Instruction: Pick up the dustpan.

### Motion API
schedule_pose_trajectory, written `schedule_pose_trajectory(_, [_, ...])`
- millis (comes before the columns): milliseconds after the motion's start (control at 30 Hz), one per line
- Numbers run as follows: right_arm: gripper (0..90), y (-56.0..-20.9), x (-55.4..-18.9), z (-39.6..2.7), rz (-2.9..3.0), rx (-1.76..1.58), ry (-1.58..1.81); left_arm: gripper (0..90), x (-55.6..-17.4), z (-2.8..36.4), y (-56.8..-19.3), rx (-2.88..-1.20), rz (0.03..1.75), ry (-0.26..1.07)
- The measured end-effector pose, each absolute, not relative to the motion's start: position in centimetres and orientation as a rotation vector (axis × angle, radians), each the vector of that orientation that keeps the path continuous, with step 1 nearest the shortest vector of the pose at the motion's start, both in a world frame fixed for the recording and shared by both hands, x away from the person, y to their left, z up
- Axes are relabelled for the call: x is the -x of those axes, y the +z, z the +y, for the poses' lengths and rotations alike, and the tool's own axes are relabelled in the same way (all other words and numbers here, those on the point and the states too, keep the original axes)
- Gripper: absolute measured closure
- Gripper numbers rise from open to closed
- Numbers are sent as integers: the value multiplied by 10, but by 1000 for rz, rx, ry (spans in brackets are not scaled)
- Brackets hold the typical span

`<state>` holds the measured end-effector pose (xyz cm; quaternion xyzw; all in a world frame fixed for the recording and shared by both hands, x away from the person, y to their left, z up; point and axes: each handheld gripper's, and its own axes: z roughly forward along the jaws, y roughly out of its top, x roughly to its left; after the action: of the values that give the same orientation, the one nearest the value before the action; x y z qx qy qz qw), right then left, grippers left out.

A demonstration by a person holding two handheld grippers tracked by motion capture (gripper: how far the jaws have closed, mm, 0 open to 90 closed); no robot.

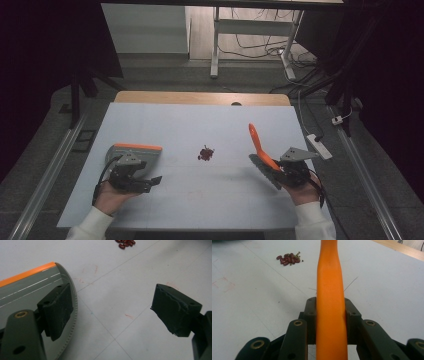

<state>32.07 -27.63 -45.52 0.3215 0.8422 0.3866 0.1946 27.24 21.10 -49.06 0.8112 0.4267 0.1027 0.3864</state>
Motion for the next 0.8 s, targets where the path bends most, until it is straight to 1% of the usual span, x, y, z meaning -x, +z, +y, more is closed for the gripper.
schedule_pose_trajectory(233, [701, -453, -320, -279, 2351, -910, 1100, 174, -274, 210, -486, -2068, 1074, 255])
schedule_pose_trajectory(367, [702, -452, -320, -277, 2355, -896, 1105, 155, -272, 209, -482, -2066, 1090, 269])
schedule_pose_trajectory(633, [701, -451, -319, -274, 2360, -887, 1132, 151, -275, 202, -474, -2088, 1116, 257])
schedule_pose_trajectory(800, [702, -449, -319, -275, 2357, -881, 1150, 144, -277, 200, -458, -2088, 1178, 321])
